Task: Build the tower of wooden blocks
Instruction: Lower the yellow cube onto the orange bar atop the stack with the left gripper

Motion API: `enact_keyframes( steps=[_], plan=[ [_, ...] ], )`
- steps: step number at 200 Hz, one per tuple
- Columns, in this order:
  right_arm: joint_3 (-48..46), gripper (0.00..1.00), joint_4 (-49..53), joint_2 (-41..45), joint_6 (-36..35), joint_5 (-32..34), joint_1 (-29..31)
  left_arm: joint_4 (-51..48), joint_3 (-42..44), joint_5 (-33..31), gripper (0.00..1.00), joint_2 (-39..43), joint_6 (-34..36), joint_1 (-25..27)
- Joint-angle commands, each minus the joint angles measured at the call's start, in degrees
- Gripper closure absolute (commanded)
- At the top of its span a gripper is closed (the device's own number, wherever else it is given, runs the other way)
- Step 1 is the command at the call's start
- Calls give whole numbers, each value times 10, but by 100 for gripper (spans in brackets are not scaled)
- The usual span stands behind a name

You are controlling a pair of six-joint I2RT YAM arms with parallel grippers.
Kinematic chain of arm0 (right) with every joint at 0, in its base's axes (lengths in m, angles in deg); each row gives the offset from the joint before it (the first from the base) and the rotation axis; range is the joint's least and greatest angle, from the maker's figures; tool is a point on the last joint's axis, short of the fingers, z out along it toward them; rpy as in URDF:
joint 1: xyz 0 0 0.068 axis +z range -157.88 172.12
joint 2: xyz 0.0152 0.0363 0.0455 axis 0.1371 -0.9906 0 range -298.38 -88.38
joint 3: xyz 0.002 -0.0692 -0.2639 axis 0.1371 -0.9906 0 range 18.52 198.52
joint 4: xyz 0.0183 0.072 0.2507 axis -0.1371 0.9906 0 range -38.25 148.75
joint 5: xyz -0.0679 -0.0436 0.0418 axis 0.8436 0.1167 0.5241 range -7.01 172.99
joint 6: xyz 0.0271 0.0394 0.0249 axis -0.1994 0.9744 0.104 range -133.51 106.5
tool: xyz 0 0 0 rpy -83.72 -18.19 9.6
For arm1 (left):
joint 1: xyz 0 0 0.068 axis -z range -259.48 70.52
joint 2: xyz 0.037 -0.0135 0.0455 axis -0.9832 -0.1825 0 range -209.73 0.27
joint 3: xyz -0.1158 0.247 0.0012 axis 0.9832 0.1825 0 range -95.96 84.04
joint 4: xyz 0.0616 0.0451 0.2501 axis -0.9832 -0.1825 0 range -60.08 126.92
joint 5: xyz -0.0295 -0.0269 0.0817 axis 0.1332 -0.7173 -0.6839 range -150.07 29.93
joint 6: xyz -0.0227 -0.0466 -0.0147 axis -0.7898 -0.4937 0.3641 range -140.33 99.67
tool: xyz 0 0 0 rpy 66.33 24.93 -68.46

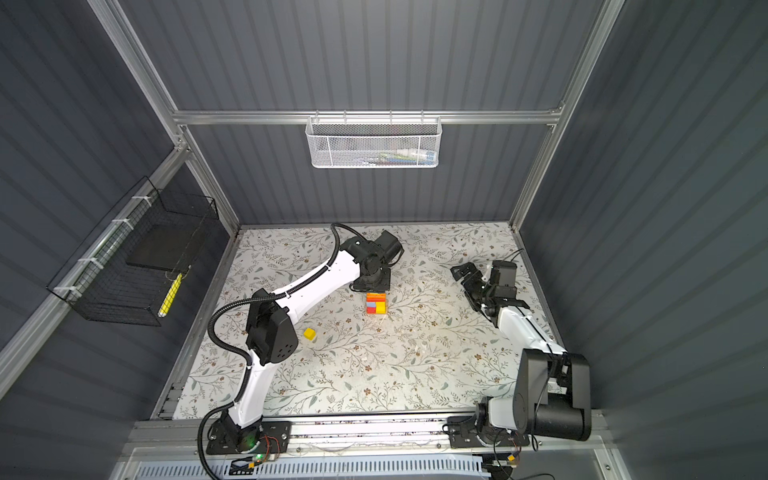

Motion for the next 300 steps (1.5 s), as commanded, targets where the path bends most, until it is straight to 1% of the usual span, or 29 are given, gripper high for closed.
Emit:
enact_keyframes(
  steps=[1,53,98,184,300],
  plan=[
    [15,1,2,-2,-7,-1,2,0,4,4,100,-10,-8,-4],
    [16,1,2,-7,-7,-2,2,1,7,9,100,-13,-9,-5],
    [16,1,3,-9,-6,-2,2,3,12,9,96,-13,-9,-6],
    [17,1,7,-11,-7,-1,2,3,12,12,91,-15,-11,-9],
    [18,1,9,-12,-6,-1,3,4,16,20,77,-13,-12,-10]
  ],
)
